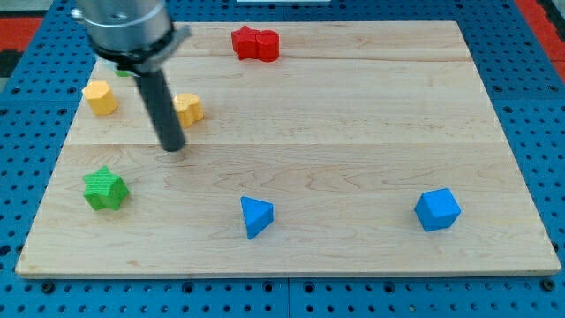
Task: Push the green star into the green circle
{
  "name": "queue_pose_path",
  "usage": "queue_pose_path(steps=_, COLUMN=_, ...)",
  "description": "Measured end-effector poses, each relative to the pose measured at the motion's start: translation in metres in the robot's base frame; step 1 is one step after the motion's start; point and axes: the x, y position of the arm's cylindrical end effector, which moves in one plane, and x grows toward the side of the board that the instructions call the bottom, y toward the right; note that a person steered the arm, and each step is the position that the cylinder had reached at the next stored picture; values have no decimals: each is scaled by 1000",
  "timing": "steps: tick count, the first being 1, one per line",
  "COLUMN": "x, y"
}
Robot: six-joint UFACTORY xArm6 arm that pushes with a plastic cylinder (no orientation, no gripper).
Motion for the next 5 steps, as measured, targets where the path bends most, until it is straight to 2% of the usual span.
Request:
queue_pose_path(steps=1, x=-43, y=58)
queue_pose_path(steps=2, x=-64, y=2)
queue_pose_path(steps=3, x=-64, y=-101)
queue_pose_path(steps=4, x=-57, y=-104)
queue_pose_path(steps=5, x=-8, y=-65)
